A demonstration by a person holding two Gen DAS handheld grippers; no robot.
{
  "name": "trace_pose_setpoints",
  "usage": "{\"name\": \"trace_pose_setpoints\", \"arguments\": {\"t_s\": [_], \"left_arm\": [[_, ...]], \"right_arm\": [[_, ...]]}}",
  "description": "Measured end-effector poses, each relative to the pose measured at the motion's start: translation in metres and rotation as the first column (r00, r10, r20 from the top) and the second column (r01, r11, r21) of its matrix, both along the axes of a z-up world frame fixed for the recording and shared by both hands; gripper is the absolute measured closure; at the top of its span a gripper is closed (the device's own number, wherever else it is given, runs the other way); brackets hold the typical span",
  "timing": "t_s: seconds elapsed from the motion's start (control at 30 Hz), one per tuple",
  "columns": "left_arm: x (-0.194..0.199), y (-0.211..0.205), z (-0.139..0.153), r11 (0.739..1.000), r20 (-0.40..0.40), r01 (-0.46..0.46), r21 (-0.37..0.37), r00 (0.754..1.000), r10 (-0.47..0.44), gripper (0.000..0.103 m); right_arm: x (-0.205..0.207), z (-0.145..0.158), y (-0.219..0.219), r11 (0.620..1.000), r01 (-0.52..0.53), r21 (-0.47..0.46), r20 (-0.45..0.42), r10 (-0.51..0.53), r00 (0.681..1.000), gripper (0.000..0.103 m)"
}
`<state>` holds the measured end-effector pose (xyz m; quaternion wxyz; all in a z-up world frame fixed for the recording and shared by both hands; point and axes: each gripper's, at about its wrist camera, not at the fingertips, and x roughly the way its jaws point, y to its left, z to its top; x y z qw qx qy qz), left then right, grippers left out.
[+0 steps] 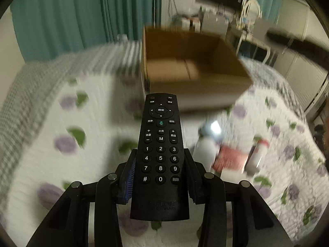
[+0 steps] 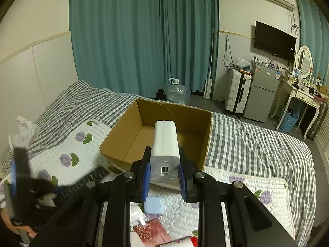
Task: Organize rigid objects
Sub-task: 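Lift the remote with the left tool while the right tool carries the power bank toward the box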
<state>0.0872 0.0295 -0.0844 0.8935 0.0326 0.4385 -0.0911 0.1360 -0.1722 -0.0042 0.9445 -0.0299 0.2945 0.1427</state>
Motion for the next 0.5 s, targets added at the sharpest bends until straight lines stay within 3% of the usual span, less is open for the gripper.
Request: {"name": "trace_pose_setpoints", "arguments": {"t_s": [0.1,0.27,0.37,0.5], "left_arm": [[0.006,-0.002,0.038,1.0,0.093,-0.013,-0.021,0.996,0.015,0.061],[0.027,-0.008,0.077,0.999,0.185,0.005,-0.05,0.983,0.005,0.061],[0.049,-0.015,0.085,0.999,0.21,0.005,-0.039,0.978,0.003,0.061],[0.088,-0.029,0.077,0.997,0.178,0.026,-0.067,0.984,-0.013,0.061]], "right_arm": [[0.008,0.005,-0.001,1.0,0.0,0.0,0.012,0.0,1.0,0.081],[0.024,0.015,-0.001,1.0,0.006,-0.008,0.036,-0.006,0.999,0.081],[0.04,0.016,-0.002,1.0,0.011,-0.012,0.032,-0.01,0.999,0.081],[0.065,0.002,-0.002,0.999,0.015,-0.029,-0.002,-0.015,1.0,0.081]]}}
